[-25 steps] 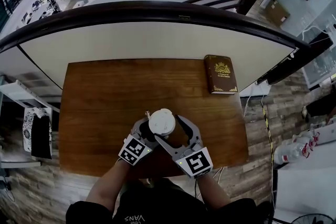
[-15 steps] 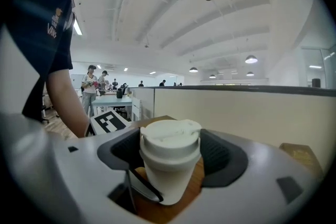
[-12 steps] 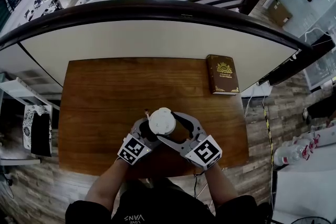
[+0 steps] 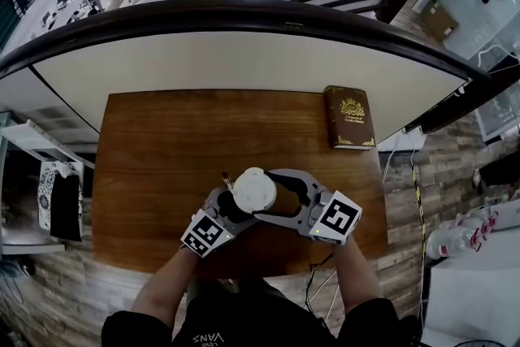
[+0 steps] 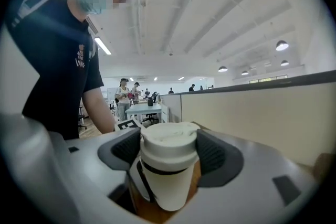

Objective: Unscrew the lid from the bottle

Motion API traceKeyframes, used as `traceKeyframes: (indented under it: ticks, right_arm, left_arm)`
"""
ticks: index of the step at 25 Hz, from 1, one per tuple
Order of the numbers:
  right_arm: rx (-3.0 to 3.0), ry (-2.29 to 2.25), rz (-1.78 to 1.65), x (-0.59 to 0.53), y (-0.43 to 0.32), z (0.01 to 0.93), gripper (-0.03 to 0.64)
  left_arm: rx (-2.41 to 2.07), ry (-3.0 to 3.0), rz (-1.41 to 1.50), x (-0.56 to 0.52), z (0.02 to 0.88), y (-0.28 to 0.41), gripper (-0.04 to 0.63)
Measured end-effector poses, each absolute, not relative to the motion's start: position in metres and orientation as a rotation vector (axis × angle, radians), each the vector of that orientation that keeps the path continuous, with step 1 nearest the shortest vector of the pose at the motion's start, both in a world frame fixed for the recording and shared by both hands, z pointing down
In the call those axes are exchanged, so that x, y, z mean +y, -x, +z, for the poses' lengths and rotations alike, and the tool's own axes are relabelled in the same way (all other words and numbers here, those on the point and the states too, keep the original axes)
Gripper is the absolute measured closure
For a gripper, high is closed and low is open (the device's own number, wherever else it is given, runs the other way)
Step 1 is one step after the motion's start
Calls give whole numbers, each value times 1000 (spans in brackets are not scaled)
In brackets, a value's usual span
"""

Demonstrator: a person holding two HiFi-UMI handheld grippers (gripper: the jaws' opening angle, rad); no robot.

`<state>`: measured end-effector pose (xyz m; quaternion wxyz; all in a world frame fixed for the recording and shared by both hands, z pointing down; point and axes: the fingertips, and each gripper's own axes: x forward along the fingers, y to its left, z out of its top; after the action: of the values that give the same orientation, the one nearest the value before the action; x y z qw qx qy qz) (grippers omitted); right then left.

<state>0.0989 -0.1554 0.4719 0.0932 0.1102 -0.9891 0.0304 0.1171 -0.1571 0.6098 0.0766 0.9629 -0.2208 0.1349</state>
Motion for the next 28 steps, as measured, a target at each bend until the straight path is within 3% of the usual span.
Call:
traceKeyframes:
  ticks: [28]
  right_arm:
    - [-3102, -1189, 413, -161, -156, 400, 295]
  left_arm:
    - [-654, -2872, 412, -152, 586, -83, 229]
